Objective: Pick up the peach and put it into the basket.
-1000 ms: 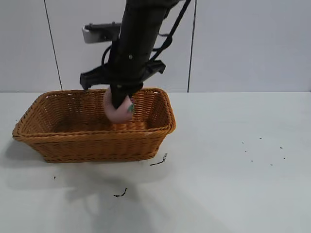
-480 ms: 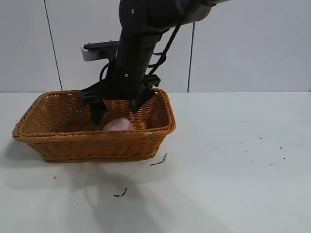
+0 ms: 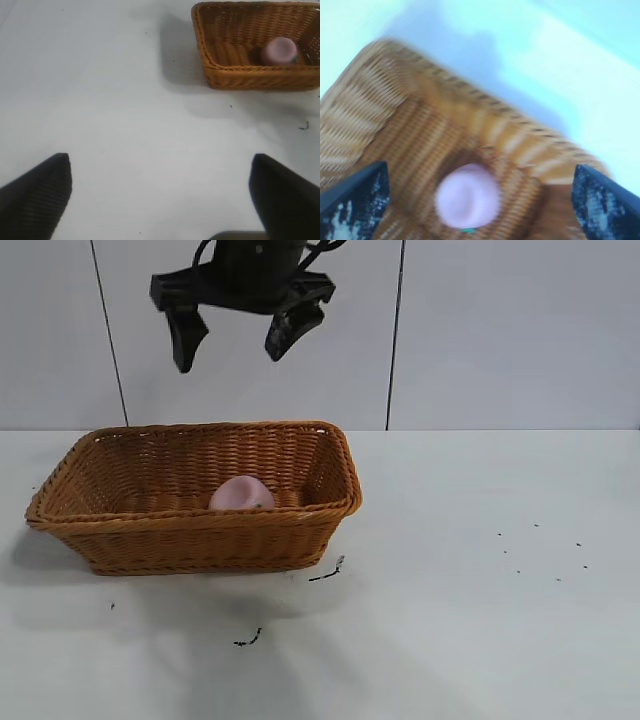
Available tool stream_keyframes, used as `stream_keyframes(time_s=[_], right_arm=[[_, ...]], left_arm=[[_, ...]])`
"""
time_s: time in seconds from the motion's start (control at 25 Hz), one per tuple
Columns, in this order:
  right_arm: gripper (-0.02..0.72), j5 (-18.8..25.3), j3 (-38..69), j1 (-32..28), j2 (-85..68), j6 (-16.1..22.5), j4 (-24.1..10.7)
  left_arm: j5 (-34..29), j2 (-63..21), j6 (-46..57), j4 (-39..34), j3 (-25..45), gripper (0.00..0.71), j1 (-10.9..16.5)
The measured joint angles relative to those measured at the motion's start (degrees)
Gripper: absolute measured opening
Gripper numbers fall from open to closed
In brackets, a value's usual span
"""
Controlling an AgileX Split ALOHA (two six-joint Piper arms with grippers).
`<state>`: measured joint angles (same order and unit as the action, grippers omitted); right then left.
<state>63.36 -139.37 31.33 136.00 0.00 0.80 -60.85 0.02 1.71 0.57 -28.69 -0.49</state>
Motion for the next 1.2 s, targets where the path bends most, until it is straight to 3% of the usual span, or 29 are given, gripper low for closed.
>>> stream_keyframes(time_s=[0.36, 0.68, 0.96, 1.2], right_arm=[[0.688, 5.82, -0.47, -15.5, 0.0, 0.0, -0.8], [0.691, 5.96, -0.47, -25.94, 0.0, 0.0, -0.8], [0.696, 5.97, 4.28, -29.47, -3.09, 0.0, -1.11], [0.696, 5.91, 16.33, -29.47, -13.52, 0.0, -0.37]], left_arm=[[0.0, 0.0, 0.0, 0.0, 0.0, 0.693, 0.0], [0.0, 0.0, 0.0, 0.0, 0.0, 0.693, 0.0], [0.0, 0.0, 0.0, 0.0, 0.0, 0.693, 0.0], [0.0, 0.0, 0.0, 0.0, 0.0, 0.693, 0.0]])
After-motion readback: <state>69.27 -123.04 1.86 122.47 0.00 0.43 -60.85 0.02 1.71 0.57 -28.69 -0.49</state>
